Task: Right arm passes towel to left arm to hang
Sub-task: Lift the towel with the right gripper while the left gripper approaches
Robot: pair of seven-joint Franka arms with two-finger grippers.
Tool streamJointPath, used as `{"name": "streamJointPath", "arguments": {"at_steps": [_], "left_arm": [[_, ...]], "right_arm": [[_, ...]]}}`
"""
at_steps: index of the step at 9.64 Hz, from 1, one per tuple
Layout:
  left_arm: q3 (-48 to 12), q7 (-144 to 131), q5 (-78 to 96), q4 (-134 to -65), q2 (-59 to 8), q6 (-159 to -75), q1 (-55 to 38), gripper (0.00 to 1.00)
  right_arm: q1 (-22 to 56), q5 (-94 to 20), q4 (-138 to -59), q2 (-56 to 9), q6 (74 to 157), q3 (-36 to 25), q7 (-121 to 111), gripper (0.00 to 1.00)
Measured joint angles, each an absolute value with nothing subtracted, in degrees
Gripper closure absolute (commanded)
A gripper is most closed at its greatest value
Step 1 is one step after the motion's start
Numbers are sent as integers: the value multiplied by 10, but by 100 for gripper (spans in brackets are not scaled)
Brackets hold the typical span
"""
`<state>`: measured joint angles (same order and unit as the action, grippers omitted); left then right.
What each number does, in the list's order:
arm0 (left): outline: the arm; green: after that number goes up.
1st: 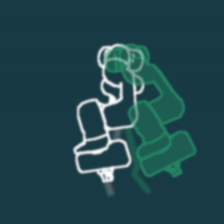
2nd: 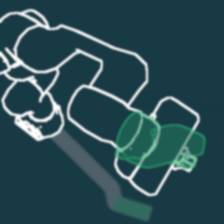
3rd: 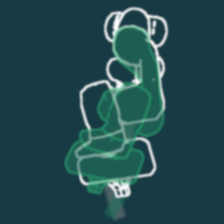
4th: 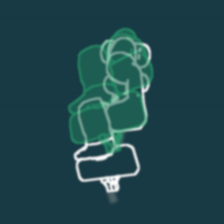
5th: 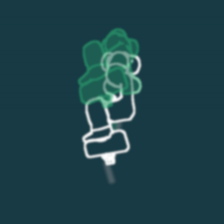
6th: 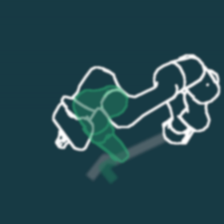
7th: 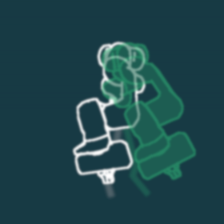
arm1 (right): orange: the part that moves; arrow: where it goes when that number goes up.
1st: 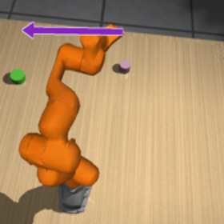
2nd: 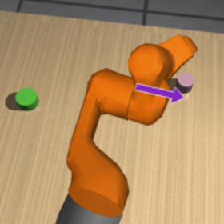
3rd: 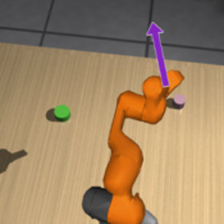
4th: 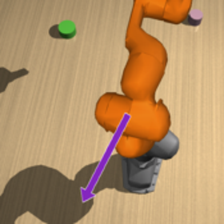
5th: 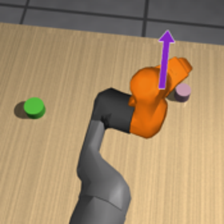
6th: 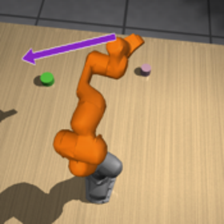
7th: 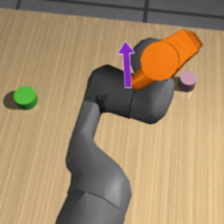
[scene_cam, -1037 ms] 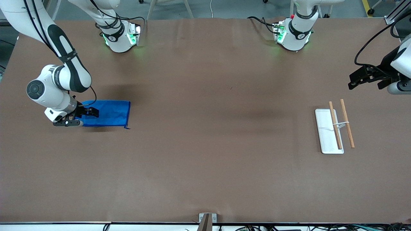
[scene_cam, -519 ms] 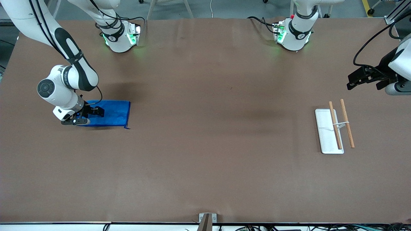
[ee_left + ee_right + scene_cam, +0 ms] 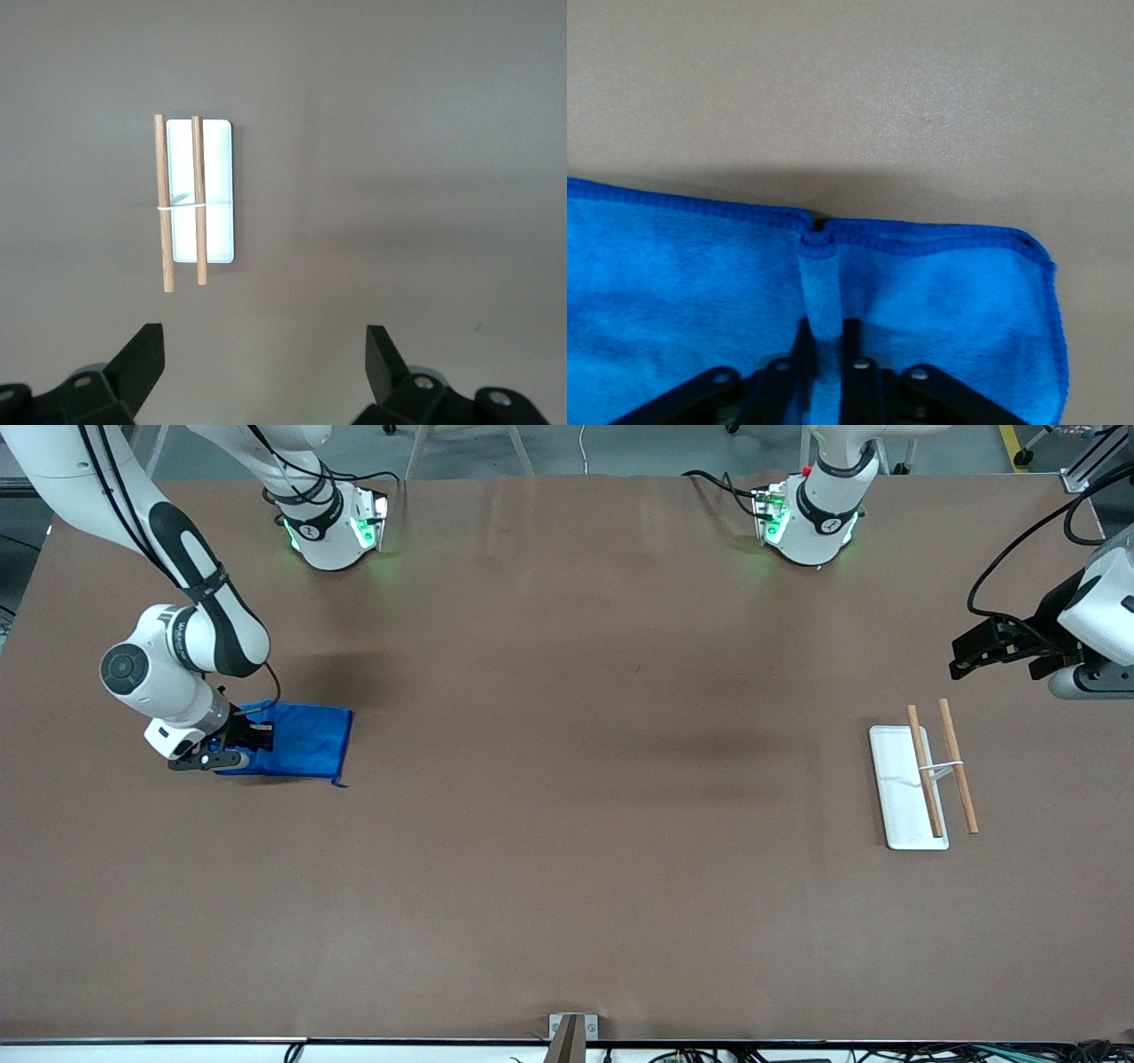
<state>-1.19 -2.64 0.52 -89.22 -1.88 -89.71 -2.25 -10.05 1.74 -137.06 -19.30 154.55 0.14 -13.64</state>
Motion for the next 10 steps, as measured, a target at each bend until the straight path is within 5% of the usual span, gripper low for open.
{"name": "streamJointPath", "arguments": {"at_steps": [2, 6, 10], "left_arm": [[-12, -22, 5, -892, -21, -897, -23, 0], [-13, -21, 5, -893, -30, -897, -26, 0], [-14, -21, 48, -897, -32, -891, -37, 0]], "right_arm": [[-101, 18, -1350, -189, 1497, 2, -144, 99], [-67, 15, -1103, -153, 1133, 20, -110, 99], [-22, -8, -1004, -153, 1040, 134, 10, 99]]}}
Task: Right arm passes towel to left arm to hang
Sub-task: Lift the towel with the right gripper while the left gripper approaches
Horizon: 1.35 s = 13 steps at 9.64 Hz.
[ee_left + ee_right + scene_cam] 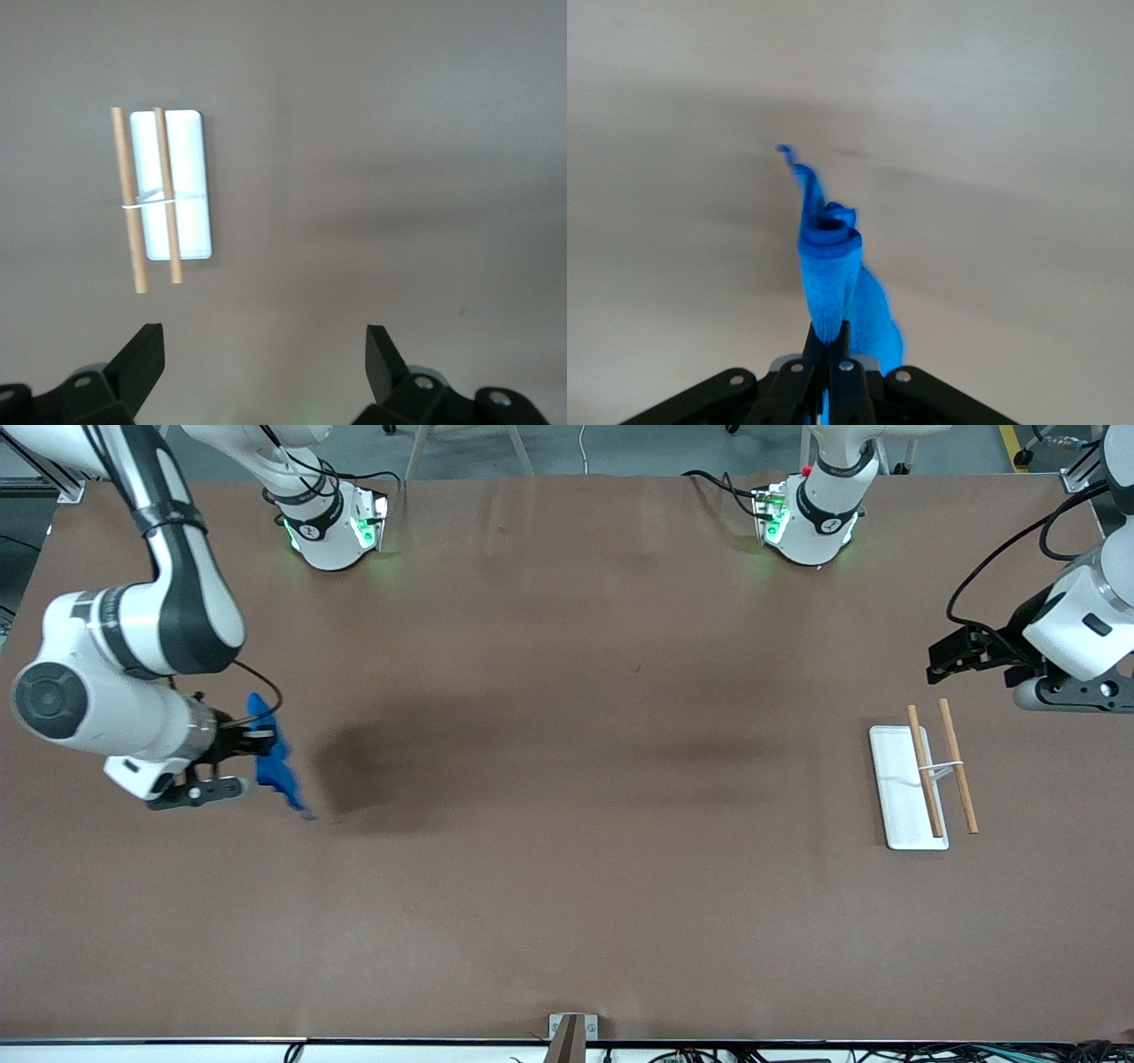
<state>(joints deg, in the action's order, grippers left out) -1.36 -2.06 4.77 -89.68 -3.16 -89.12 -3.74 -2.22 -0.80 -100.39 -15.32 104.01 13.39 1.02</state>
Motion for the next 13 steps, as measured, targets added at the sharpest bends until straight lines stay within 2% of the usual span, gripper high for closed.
{"name": "streamJointPath", "arguments": {"at_steps": [2, 4, 6, 9, 13], "left_arm": [[-13, -21, 111, -921, -17, -887, -38, 2], [-13, -18, 200, -974, 14, -884, -38, 3], [-12, -1, 299, -1035, 36, -884, -38, 3], [-11, 78, 456, -1115, 36, -914, -38, 3], [-7, 270, 607, -1242, 25, -927, -36, 5]], "right_arm": [[-16, -142, -994, -155, 1054, 191, 41, 99], [1, -278, -994, -166, 1100, 207, 39, 99], [36, -398, -994, -193, 1176, 244, 38, 99], [56, -553, -994, -244, 1285, 346, 39, 99], [69, -838, -988, -250, 1293, 398, -73, 98]]}}
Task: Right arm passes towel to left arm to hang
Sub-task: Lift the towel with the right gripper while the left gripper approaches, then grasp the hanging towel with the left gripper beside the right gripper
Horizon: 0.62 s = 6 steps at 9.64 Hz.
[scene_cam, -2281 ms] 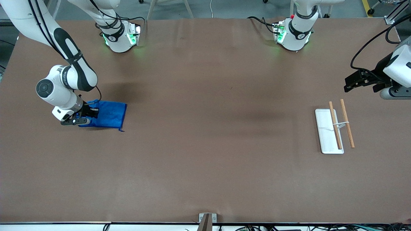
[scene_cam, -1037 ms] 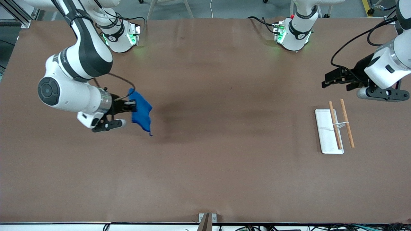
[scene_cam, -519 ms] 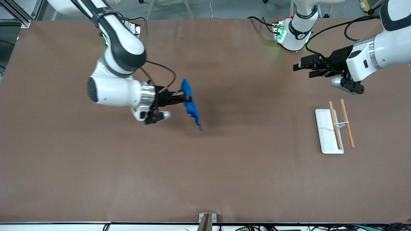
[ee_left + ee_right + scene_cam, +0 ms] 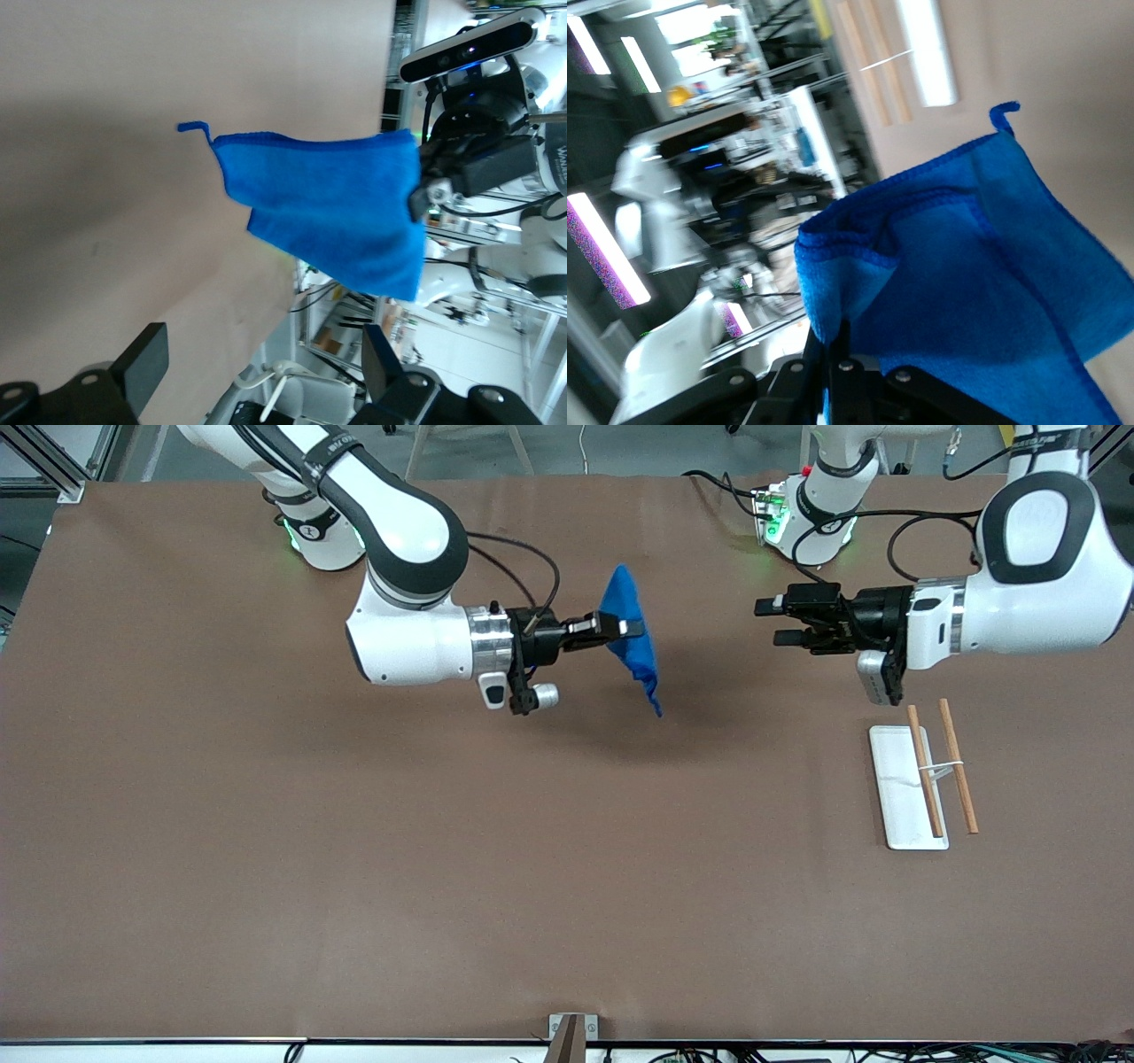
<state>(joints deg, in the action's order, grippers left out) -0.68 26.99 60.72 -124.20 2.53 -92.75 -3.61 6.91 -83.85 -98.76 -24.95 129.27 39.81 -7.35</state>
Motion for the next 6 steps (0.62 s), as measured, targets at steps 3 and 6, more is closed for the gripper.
{"name": "streamJointPath", "arguments": {"at_steps": [3, 6], "left_arm": [[-4, 394, 706, -1314, 8, -928, -34, 10], [6, 539, 834, -1405, 8, -928, -33, 11]], "right_arm": [[85, -974, -984, -250, 1292, 399, -151, 99], [89, -1024, -964, -250, 1290, 409, -152, 99]]}}
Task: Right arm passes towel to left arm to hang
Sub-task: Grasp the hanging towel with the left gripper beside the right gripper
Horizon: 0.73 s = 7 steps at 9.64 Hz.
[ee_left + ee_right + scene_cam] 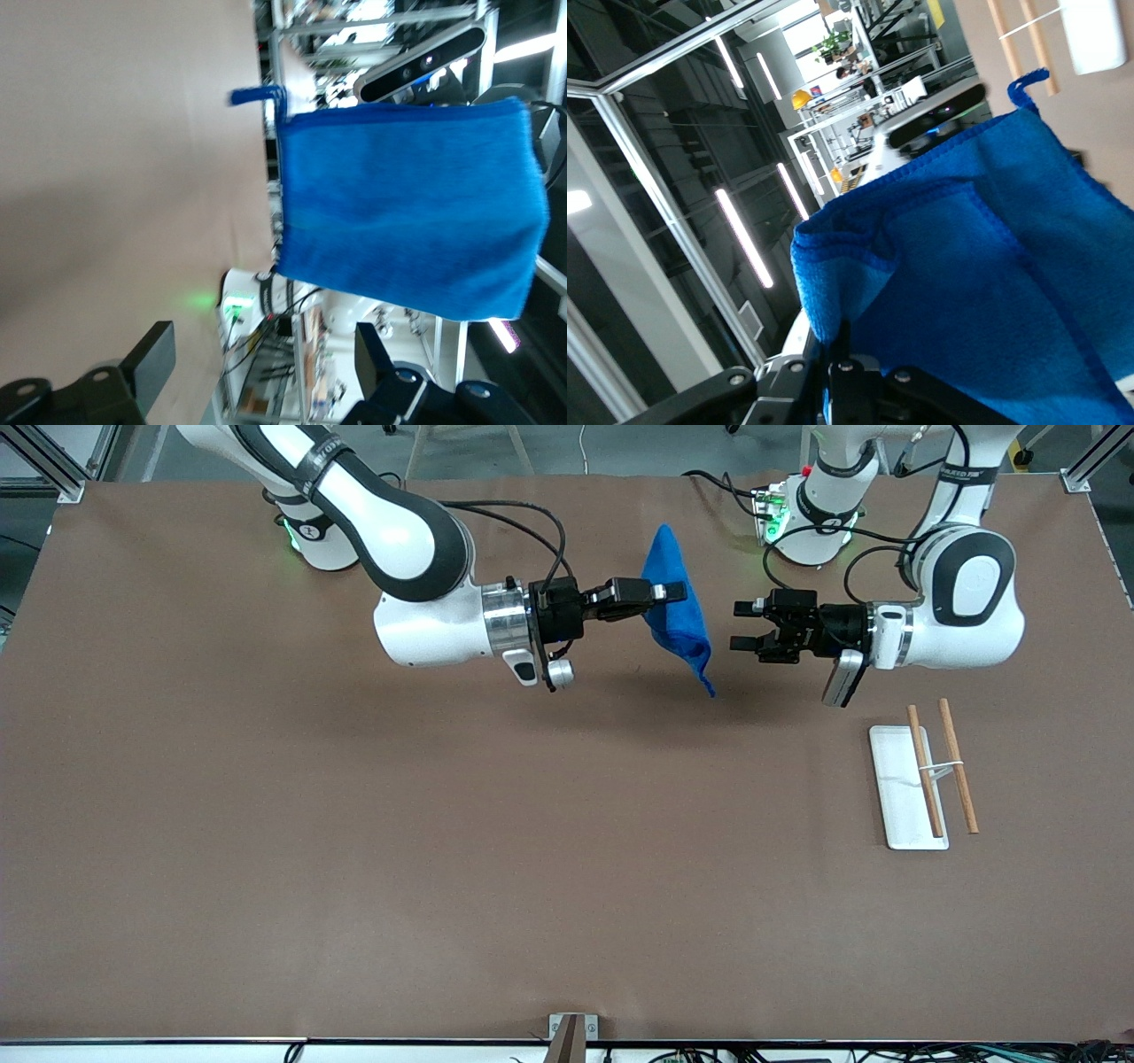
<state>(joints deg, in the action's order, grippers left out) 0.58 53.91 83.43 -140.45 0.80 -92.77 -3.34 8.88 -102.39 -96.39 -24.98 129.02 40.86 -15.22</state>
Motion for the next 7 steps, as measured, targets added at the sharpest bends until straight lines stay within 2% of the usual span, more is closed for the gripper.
{"name": "streamJointPath", "arguments": {"at_steps": [4, 7], "left_arm": [[1, 633, 983, -1457, 10, -897, -41, 12], [-6, 651, 1033, -1469, 12, -862, -46, 11]], "right_arm": [[108, -1060, -948, -259, 1290, 412, -152, 99], [130, -1067, -919, -302, 1290, 412, -152, 99]]}}
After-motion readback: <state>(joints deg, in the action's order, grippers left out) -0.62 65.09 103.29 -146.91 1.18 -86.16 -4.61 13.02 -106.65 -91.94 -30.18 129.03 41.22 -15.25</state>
